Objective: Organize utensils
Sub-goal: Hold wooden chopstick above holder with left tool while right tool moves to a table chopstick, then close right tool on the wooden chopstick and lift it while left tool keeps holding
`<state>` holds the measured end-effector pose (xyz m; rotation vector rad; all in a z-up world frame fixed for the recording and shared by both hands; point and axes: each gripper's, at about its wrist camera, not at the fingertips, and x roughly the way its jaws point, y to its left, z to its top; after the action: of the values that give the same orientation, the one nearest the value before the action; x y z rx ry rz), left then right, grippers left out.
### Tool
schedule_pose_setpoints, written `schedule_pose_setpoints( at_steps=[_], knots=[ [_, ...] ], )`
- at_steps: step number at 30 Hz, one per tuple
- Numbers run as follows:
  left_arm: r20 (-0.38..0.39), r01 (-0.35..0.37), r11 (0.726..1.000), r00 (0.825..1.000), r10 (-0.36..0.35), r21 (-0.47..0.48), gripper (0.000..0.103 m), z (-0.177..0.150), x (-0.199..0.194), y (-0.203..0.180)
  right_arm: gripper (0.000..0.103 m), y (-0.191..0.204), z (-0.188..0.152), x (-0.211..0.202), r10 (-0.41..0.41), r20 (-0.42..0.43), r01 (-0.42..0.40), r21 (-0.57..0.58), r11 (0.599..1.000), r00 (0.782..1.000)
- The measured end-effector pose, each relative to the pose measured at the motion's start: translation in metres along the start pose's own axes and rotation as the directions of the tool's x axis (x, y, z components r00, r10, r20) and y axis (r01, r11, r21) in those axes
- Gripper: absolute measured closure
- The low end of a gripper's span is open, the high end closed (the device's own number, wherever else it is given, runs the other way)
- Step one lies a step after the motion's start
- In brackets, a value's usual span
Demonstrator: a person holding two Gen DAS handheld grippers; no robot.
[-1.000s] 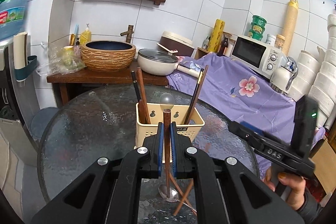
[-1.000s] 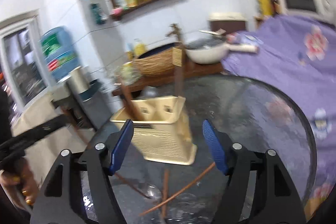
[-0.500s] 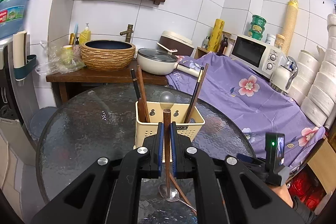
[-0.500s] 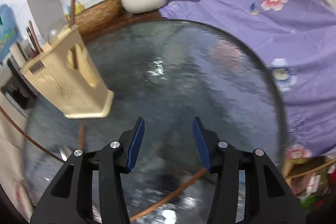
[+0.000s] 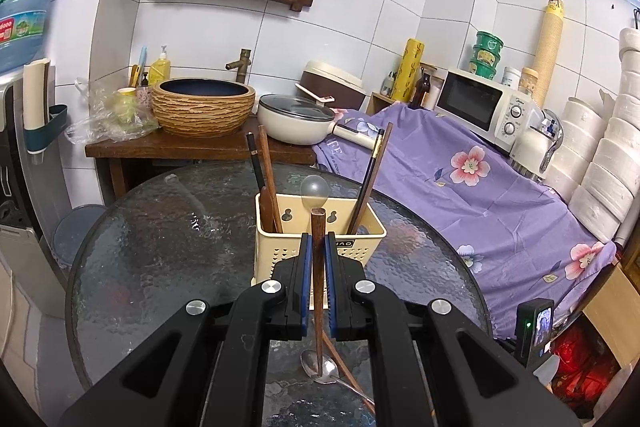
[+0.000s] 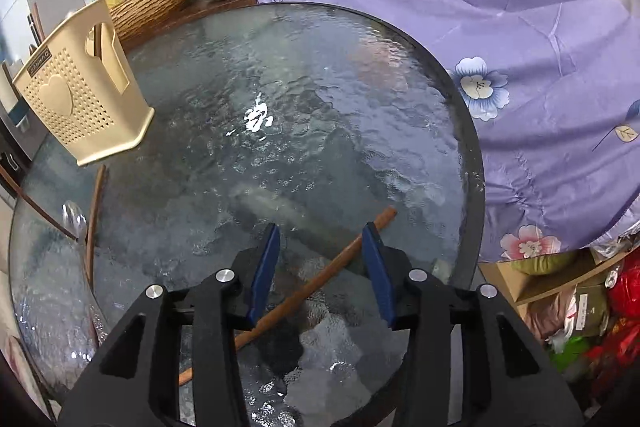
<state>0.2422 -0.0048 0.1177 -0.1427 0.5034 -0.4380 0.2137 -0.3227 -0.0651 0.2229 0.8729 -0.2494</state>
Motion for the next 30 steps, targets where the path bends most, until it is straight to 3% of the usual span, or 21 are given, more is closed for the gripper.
schedule_pose_setpoints(
  at_steps=[3,8,9,11,15,21,25,27,29,30],
  knots=[
    [0.005,0.001,1.000,1.000,-0.001,0.003,0.097,0.001,-0.002,-0.001,0.062,0.004,-0.002,0.001,0.005,0.007,-0.005,-0.015,1.000,1.000],
    [0.005,0.004,1.000,1.000,-0.004,0.007,0.097,0.001,-0.003,-0.004,0.085,0.009,0.002,0.007,0.031,0.023,-0.030,-0.028,0.999,0.999],
    [0.005,0.003,1.000,1.000,-0.004,0.006,0.097,0.000,-0.002,-0.004,0.086,0.009,0.003,0.009,0.035,0.026,-0.034,-0.031,0.999,0.999],
    [0.008,0.005,1.000,1.000,-0.005,0.007,0.097,0.000,-0.003,-0.005,0.089,0.010,0.005,0.013,0.131,0.016,-0.131,-0.030,0.991,0.991],
    [0.009,0.004,1.000,1.000,-0.004,0.008,0.097,0.000,-0.004,-0.005,0.092,0.019,0.010,0.016,0.097,0.020,-0.095,-0.086,0.992,0.995],
    [0.012,0.002,1.000,1.000,-0.002,0.009,0.097,0.000,-0.006,-0.004,0.092,0.029,0.021,0.022,0.088,-0.023,-0.090,-0.109,0.990,0.996],
    [0.014,0.003,1.000,1.000,-0.003,0.007,0.097,-0.001,-0.008,-0.002,0.091,0.036,0.021,0.019,-0.020,-0.003,0.019,-0.150,0.988,1.000],
    [0.012,0.005,1.000,1.000,-0.005,0.010,0.097,-0.002,-0.009,-0.002,0.084,0.035,0.019,0.019,-0.044,-0.013,0.041,-0.144,0.989,0.999],
    [0.009,0.008,1.000,1.000,-0.009,0.015,0.097,-0.002,-0.009,-0.002,0.068,0.030,0.018,0.020,-0.054,-0.013,0.052,-0.124,0.991,0.998],
    [0.008,0.010,1.000,1.000,-0.010,0.016,0.097,-0.002,-0.009,-0.003,0.068,0.028,0.017,0.020,-0.035,-0.017,0.033,-0.107,0.994,0.999]
  ],
)
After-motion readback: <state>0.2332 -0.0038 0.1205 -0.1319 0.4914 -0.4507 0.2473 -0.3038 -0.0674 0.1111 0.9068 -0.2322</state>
